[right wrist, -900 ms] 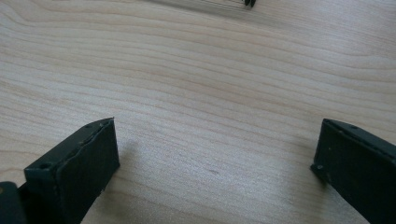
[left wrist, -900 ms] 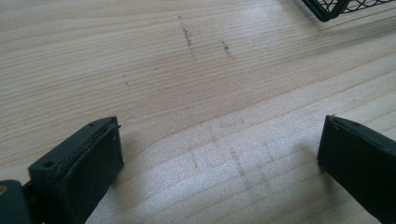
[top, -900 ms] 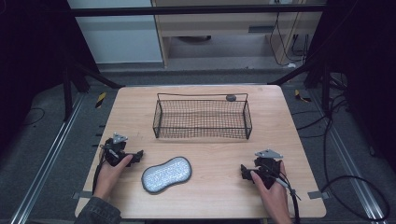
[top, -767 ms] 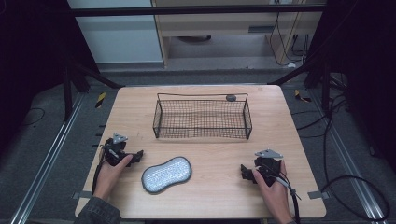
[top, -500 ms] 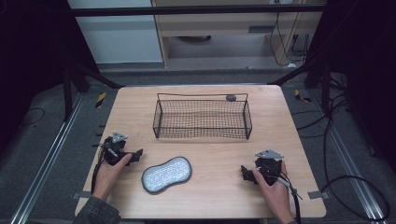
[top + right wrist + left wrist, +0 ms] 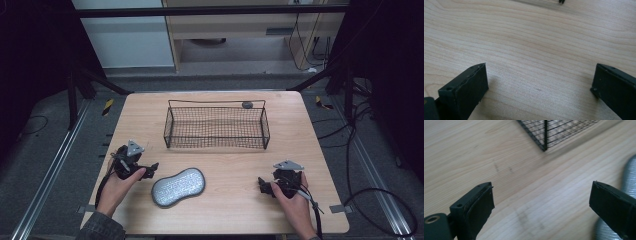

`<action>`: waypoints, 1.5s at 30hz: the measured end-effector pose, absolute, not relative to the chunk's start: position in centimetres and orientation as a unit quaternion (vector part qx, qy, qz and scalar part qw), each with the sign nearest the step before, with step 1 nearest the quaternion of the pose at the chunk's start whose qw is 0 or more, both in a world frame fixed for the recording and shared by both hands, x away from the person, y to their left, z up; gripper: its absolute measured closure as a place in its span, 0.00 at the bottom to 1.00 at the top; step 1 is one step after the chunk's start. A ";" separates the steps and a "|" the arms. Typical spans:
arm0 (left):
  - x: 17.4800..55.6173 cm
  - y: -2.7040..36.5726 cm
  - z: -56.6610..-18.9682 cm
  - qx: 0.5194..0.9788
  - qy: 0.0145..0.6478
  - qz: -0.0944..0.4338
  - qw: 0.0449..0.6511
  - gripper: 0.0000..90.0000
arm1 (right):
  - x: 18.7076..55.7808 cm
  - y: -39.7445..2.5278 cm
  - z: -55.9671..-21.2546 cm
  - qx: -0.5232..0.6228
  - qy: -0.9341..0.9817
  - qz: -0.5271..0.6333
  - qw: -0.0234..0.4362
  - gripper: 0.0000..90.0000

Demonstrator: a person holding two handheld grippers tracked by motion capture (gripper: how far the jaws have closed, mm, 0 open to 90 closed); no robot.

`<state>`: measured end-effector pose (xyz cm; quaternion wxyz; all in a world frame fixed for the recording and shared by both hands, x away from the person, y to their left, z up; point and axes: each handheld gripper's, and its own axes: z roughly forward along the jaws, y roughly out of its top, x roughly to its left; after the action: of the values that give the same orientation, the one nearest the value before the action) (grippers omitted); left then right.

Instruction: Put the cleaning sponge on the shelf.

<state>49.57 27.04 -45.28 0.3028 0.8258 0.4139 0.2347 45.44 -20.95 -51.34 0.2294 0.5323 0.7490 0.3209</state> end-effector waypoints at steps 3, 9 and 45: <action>49.3 25.6 -44.5 0.841 0.401 0.215 0.294 0.08 | 45.4 -21.0 -51.3 0.530 0.751 0.321 0.228 0.01; 49.0 22.4 -43.7 0.874 0.368 0.189 0.252 0.06 | 45.4 -21.1 -51.3 0.526 0.754 0.321 0.228 0.00; 47.9 16.8 -43.0 0.953 0.241 0.117 0.145 0.04 | 45.3 -21.1 -51.3 0.521 0.757 0.323 0.225 0.01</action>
<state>47.91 16.82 -42.96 0.1453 0.9526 0.2406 0.1167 45.27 -21.13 -51.33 0.2251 0.5211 0.7570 0.3235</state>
